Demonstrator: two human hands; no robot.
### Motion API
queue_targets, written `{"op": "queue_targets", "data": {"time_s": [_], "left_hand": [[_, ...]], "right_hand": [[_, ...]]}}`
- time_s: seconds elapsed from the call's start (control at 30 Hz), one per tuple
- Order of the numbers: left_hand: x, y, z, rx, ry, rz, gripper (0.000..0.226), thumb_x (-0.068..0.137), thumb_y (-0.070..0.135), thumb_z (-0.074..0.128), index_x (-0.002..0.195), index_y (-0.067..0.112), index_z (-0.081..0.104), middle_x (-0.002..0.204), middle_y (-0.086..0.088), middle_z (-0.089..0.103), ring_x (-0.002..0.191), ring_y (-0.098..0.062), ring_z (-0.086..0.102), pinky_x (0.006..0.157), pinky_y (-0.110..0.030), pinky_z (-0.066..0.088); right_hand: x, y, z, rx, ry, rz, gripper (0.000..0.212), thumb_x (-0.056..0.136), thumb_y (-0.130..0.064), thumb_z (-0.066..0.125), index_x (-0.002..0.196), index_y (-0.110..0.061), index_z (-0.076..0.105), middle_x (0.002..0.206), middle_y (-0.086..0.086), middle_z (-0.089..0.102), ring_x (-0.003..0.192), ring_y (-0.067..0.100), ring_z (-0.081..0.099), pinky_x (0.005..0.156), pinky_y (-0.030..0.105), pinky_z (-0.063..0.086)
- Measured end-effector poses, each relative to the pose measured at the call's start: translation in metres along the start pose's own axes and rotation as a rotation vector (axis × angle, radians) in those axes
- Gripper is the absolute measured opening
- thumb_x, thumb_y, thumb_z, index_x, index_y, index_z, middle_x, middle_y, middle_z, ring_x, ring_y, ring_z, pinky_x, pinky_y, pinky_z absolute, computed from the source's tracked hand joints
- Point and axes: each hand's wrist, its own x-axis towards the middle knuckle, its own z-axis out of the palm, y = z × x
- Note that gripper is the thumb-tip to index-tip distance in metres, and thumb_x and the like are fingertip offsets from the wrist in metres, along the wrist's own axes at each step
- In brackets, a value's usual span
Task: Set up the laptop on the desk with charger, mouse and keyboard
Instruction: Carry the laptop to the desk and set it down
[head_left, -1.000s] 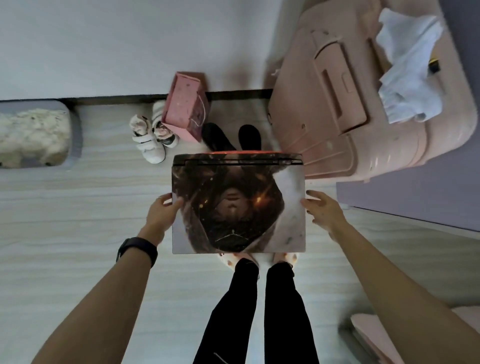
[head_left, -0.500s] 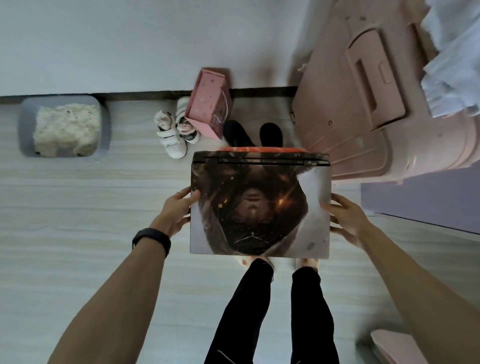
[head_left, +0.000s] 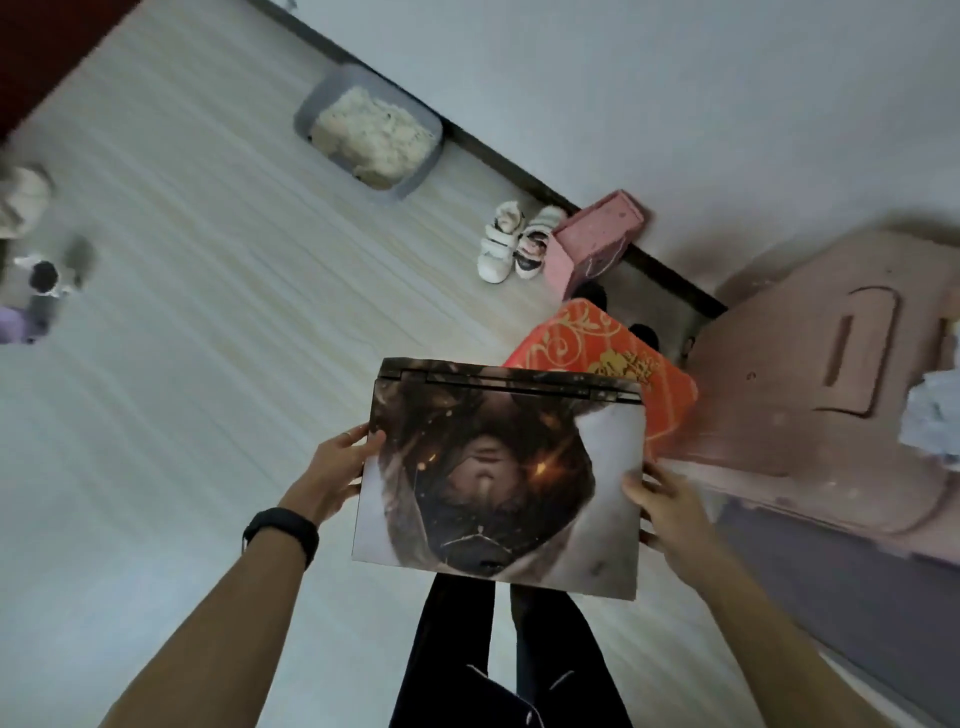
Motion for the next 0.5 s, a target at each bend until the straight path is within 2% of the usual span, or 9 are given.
{"op": "queue_targets", "data": {"time_s": [0.1,0.17,0.27,0.37,0.5], "left_hand": [[-0.062,-0.042,-0.039,-0.180,0.092,0.000,0.046,0.096,0.023,0.063,0.139,0.011,0.052,0.113,-0.014,0.067,0.104,-0.036,0.062,0.096,-0.053,0.050],[-0.103,-0.066,-0.063,-0.284,0.147,0.017,0.047,0.095,0.025,0.065,0.139,0.011,0.054,0.113,-0.014,0.068,0.102,-0.035,0.063,0.088,-0.050,0.054],[-0.169,-0.101,-0.103,-0.413,0.213,0.070,0.046,0.094,0.028,0.065,0.137,0.013,0.056,0.112,-0.014,0.068,0.101,-0.034,0.065,0.076,-0.043,0.056],[-0.223,-0.129,-0.144,-0.495,0.278,0.117,0.040,0.094,0.030,0.065,0.130,0.015,0.059,0.110,-0.014,0.070,0.099,-0.034,0.067,0.082,-0.047,0.057],[-0.283,-0.170,-0.206,-0.607,0.397,0.195,0.032,0.093,0.030,0.067,0.121,0.015,0.065,0.109,-0.013,0.071,0.096,-0.032,0.068,0.093,-0.051,0.054]], "right_hand": [[-0.043,-0.038,0.027,-0.144,-0.089,-0.082,0.020,0.096,-0.014,0.065,0.114,-0.021,0.066,0.099,0.005,0.068,0.088,0.026,0.065,0.072,0.037,0.053],[-0.074,-0.062,0.050,-0.244,-0.145,-0.155,0.023,0.096,-0.009,0.064,0.116,-0.022,0.065,0.104,0.003,0.070,0.090,0.021,0.066,0.074,0.033,0.054],[-0.122,-0.090,0.094,-0.360,-0.237,-0.222,0.016,0.095,-0.012,0.065,0.108,-0.022,0.068,0.097,-0.005,0.070,0.086,0.012,0.063,0.081,0.036,0.050],[-0.161,-0.102,0.144,-0.466,-0.333,-0.275,0.018,0.094,-0.016,0.068,0.109,-0.025,0.066,0.108,-0.004,0.069,0.093,0.008,0.062,0.090,0.038,0.049],[-0.213,-0.104,0.226,-0.545,-0.449,-0.365,0.017,0.092,-0.015,0.070,0.108,-0.023,0.069,0.109,0.002,0.073,0.089,0.016,0.070,0.068,0.032,0.054]]}}
